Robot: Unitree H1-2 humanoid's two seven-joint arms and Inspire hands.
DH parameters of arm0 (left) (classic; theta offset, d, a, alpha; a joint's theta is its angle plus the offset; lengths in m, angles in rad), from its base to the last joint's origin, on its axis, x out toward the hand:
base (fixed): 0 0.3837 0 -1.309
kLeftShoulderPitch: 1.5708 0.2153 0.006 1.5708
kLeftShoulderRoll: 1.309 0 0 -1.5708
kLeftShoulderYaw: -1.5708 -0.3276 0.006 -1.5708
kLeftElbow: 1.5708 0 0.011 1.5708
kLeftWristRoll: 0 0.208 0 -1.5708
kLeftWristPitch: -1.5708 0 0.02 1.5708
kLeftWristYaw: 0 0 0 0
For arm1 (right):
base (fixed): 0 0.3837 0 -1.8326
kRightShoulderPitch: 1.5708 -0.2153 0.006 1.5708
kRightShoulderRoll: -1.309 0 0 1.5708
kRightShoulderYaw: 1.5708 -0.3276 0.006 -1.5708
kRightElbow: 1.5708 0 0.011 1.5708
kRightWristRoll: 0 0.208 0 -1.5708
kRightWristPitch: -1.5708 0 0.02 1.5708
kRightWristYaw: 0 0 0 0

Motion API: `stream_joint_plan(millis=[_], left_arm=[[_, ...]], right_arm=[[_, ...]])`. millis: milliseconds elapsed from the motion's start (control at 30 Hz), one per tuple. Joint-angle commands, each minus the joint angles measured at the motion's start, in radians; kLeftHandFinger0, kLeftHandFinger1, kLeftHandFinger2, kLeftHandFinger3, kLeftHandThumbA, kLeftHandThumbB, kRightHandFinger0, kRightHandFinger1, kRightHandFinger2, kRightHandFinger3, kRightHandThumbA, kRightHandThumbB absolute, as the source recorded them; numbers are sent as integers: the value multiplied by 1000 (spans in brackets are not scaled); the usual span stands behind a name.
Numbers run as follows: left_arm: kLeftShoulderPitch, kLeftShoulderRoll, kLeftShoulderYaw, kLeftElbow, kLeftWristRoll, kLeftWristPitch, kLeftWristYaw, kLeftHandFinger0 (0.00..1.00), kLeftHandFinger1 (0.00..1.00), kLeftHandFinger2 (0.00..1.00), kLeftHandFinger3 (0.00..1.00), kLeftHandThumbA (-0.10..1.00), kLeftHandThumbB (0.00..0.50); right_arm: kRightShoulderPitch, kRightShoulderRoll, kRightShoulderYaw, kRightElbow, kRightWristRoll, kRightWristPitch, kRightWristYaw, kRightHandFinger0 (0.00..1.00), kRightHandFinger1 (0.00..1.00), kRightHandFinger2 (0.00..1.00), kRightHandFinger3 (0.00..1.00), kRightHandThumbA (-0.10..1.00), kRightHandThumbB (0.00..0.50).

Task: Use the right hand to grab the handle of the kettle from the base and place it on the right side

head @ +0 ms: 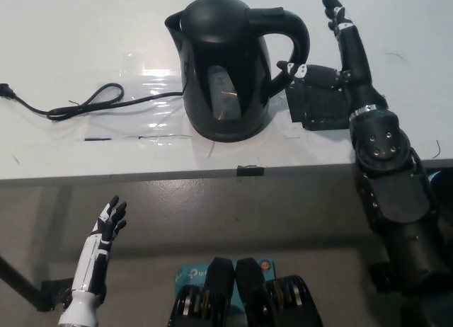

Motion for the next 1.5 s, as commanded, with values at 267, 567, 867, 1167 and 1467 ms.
stream_joint_plan(millis=[267,567,867,1167,1467], left_arm=[[-8,2,5,-9,2,-43,6,1000,1000,1000,1000,1000,500],[-11,5,7,2,5,-57,7,1000,1000,1000,1000,1000,500],[-13,8,8,-1,3,-57,4,1000,1000,1000,1000,1000,500],[-12,2,10,-6,-8,-54,3,1000,1000,1000,1000,1000,500],[-12,8,16,-8,-32,-54,-11,1000,1000,1000,1000,1000,500]], right_arm=[[-187,8,-10,244,27,-100,-60,1000,1000,1000,1000,1000,285],[-222,10,-6,239,22,-131,-82,1000,1000,1000,1000,973,263],[-261,18,25,238,-39,-137,-176,1000,1000,1000,1000,758,213],[-379,33,184,492,-239,-52,-521,0,123,651,494,-100,169],[-393,50,242,608,-208,-104,-548,0,405,791,937,-100,154]])
